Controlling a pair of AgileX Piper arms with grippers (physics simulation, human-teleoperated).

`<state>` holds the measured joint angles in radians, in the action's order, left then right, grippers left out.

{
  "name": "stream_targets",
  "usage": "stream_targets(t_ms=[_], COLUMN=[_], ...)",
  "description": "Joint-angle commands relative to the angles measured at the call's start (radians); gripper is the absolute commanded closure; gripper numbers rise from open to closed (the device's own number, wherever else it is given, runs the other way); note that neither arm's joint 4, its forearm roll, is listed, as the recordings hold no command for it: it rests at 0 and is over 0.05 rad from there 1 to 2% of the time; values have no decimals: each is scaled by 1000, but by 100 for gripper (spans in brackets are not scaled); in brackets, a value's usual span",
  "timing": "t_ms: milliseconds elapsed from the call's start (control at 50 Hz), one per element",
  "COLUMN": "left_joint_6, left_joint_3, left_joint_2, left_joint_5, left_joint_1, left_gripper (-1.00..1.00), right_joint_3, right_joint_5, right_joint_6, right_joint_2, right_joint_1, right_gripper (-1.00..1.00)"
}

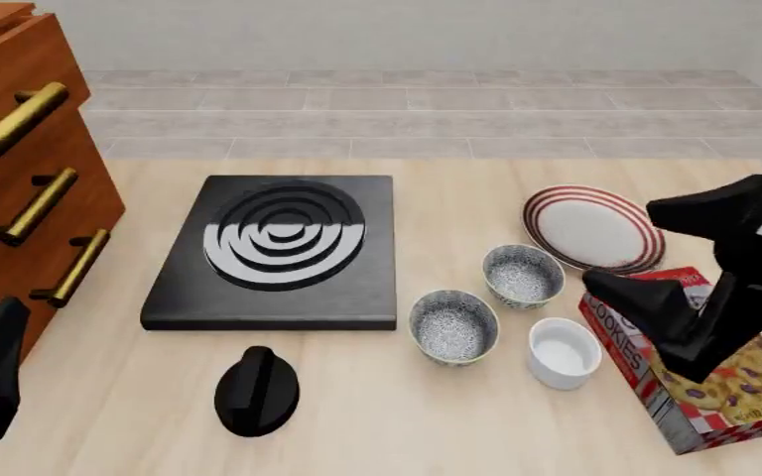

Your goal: Pick the akita bowl from table center and place it on the plate.

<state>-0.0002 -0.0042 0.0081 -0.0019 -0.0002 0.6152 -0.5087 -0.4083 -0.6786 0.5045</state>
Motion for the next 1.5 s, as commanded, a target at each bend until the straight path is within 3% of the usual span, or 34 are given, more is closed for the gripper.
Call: stream_targets(t_ms=[20,180,300,380,600,640,720,760,920,1260,1500], left_joint_6=[0,0,0,0,0,0,0,0,0,0,0], left_joint_3=[0,0,0,0,0,0,0,0,0,0,0], left_joint_2=[0,0,0,0,0,0,0,0,0,0,-1], left_joint_5=[0,0,0,0,0,0,0,0,0,0,0], left_joint_1=[0,0,0,0,0,0,0,0,0,0,0], left_gripper=[-100,-100,-100,-100,-100,-100,-100,-100,-100,-100,-100], right_joint_3=[52,94,143,141,177,190,191,178,179,169,189], right_joint_5=[-49,-70,-93,-84,-95,-105,-95,-77,-51,15,11], right_joint_6=[-85,-161,-160,-213,-240,-222,-249,-296,-328,-359,-363], right_joint_2=[-190,-337,-430,-477,-578,-597,-634,-653,-712,-826,-865], right_joint_1=[111,152,209,205,238,258,246,216,202,199,205], right_gripper=[-100,-100,-100,-100,-100,-100,-100,-100,-100,-100,-100])
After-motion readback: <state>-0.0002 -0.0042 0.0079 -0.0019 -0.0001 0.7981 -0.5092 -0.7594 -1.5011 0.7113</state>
